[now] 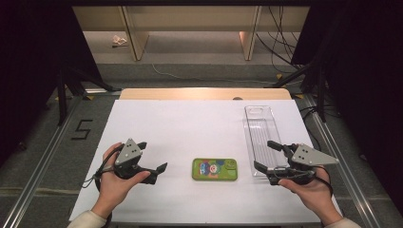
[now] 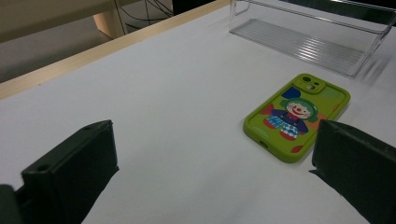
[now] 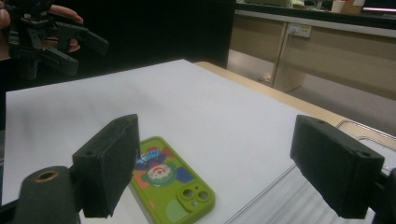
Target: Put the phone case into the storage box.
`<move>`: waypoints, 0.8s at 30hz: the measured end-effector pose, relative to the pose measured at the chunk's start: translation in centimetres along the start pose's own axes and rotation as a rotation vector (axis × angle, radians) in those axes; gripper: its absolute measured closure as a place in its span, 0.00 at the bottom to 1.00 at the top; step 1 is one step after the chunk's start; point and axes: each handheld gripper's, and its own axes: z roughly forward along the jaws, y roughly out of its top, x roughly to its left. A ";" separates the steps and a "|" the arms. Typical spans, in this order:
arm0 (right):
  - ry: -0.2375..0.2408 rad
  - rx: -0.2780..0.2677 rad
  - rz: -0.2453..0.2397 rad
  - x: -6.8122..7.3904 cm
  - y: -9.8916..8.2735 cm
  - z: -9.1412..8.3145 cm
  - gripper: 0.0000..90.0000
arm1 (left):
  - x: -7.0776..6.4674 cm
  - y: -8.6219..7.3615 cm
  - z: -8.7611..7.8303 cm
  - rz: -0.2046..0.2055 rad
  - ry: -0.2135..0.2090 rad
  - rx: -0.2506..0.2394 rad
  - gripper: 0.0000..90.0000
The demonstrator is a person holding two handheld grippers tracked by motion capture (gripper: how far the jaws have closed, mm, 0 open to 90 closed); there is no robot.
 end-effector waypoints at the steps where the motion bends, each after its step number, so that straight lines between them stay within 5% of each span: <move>1: -0.002 0.000 -0.002 0.0 0.0 0.0 0.19 | 0.0 0.0 0.0 -0.001 0.000 -0.001 0.00; 8: -0.009 -0.007 -0.001 0.0 0.0 0.0 0.19 | -0.1 0.1 0.0 -0.001 -0.002 -0.013 0.00; 11: -0.010 -0.003 0.001 0.0 0.0 0.1 0.19 | 0.0 0.4 0.3 -0.005 0.013 -0.016 0.08; 12: -0.007 0.002 0.003 0.0 -0.1 0.3 0.19 | 0.1 0.5 0.5 -0.009 0.011 -0.020 0.23; 14: -0.007 0.005 0.001 0.1 -0.1 0.4 0.19 | 0.0 0.9 1.2 -0.010 0.019 -0.010 0.27; 15: -0.005 0.006 -0.001 0.2 -0.1 0.6 0.19 | -0.1 1.1 1.7 -0.003 0.021 -0.005 0.41; 17: -0.005 0.007 -0.002 0.2 0.0 0.6 0.19 | -0.3 1.5 2.6 0.006 0.023 0.015 0.47; 19: -0.005 0.006 -0.005 0.3 0.0 0.6 0.20 | -0.5 1.7 3.3 0.024 0.024 0.038 0.72; 20: -0.005 0.006 -0.005 0.3 0.0 0.6 0.20 | -0.6 1.9 3.7 0.029 0.023 0.052 0.72; 21: -0.008 0.009 -0.005 0.3 0.0 0.6 0.20 | -0.6 2.0 4.1 0.037 0.021 0.067 0.90; 24: -0.009 0.008 -0.005 0.3 0.0 0.6 0.20 | -0.9 2.5 5.3 0.037 0.022 0.109 1.00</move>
